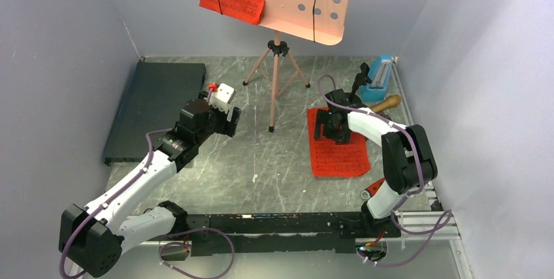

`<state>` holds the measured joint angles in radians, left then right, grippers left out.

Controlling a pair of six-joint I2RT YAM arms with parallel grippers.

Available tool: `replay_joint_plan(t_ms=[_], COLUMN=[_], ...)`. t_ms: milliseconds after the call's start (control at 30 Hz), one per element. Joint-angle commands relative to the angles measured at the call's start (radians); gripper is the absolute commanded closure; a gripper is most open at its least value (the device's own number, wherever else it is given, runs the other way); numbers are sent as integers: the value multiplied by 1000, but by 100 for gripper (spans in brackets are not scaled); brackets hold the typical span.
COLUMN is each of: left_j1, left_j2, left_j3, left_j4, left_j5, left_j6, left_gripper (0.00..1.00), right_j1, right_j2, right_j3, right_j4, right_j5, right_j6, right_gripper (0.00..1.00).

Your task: Pack up the instrument practice props

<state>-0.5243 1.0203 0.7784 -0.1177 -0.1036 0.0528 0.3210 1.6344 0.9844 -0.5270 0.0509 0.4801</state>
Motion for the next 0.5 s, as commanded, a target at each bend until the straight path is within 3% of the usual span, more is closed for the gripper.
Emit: replay_joint_plan(t_ms=[0,467], left_j1=[-3,-3], left_j2=[-18,-3], left_j3=[28,27], left_j4=[11,18], left_j5=[-16,-14], left_j6=[19,14], left_gripper=[15,16], right_j1=[0,91], right_j2=[-1,-172], right_j3=[9,-269], right_j4=[43,-44], right_j5=[7,-11], right_j6=[0,188], right_gripper=[20,20])
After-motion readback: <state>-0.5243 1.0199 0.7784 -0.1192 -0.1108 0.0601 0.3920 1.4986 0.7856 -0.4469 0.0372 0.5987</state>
